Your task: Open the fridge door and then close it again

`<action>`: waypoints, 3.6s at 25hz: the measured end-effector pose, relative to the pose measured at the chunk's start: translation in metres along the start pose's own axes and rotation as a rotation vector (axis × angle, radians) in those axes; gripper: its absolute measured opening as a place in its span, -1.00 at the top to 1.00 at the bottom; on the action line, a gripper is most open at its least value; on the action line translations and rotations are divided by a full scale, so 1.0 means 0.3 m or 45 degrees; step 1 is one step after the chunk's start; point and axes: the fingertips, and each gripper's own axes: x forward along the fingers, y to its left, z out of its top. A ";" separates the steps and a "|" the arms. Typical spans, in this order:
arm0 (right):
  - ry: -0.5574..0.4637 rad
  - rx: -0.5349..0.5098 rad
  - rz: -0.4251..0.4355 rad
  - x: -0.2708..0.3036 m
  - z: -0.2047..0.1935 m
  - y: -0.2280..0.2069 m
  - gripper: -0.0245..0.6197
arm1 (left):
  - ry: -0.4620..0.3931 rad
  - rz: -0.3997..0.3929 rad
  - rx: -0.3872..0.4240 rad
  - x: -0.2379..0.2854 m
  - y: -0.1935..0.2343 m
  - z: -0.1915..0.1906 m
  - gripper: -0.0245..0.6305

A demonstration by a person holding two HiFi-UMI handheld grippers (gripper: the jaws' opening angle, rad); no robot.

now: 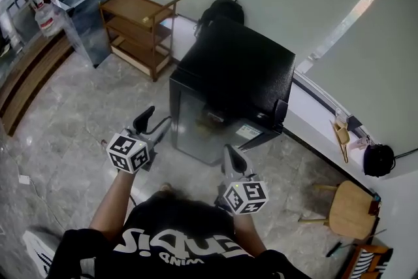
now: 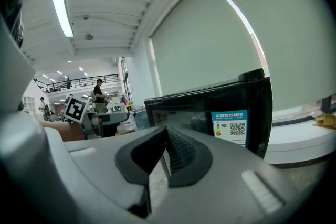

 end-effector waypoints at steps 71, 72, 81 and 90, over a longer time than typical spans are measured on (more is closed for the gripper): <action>0.070 0.016 -0.092 0.070 -0.028 -0.108 0.93 | 0.158 -0.215 0.031 0.338 0.136 -0.077 0.36; 0.071 0.016 -0.091 0.071 -0.029 -0.109 0.93 | 0.161 -0.212 0.031 0.338 0.137 -0.077 0.36; 0.074 0.011 -0.083 0.065 -0.025 -0.116 0.93 | 0.167 -0.179 0.030 0.331 0.136 -0.076 0.38; 0.080 0.013 -0.067 0.068 -0.032 -0.127 0.93 | 0.144 -0.146 0.001 0.254 0.115 -0.090 0.41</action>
